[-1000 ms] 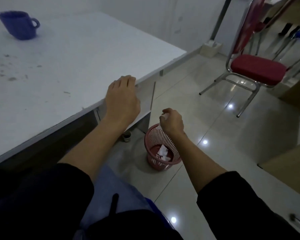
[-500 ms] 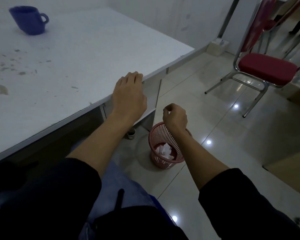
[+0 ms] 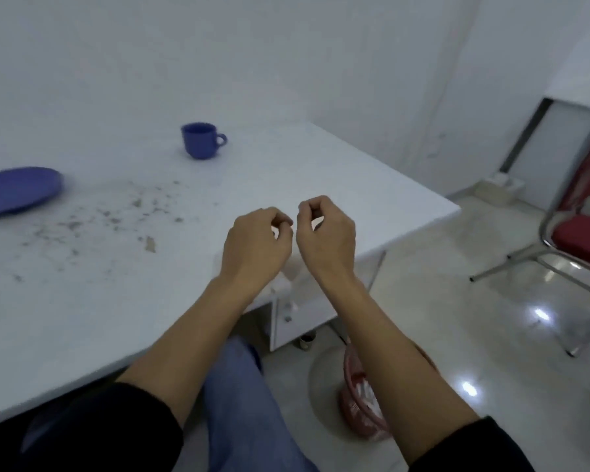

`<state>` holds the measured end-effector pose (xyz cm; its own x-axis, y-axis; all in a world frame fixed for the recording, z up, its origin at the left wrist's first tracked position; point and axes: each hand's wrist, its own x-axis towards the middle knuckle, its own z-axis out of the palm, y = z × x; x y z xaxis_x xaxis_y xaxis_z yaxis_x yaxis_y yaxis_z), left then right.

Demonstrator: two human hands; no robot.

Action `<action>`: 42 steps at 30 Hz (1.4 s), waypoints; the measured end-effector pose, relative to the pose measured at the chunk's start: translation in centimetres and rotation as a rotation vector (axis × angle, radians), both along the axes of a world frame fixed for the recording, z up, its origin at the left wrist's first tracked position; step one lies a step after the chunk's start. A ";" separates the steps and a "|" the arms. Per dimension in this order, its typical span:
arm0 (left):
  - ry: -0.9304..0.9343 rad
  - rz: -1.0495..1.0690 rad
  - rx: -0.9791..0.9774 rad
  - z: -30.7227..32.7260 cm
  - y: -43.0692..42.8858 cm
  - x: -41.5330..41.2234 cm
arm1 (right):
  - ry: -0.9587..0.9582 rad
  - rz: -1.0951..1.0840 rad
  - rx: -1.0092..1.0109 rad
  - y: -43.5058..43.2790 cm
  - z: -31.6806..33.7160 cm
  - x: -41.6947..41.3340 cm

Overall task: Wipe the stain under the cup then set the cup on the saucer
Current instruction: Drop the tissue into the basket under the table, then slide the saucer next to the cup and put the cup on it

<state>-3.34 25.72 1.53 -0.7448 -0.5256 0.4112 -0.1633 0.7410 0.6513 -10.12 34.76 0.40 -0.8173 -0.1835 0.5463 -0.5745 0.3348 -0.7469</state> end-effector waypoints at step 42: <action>-0.186 0.594 -0.152 -3.9 -22.6 10.7 | -1.059 0.533 0.068 -34.9 3.0 1.2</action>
<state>7.39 3.17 -2.36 -0.4108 -0.8165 0.4056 -0.6744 0.5715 0.4675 -8.96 -0.15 3.45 -0.6683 -0.6399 -0.3794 0.2396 0.2977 -0.9241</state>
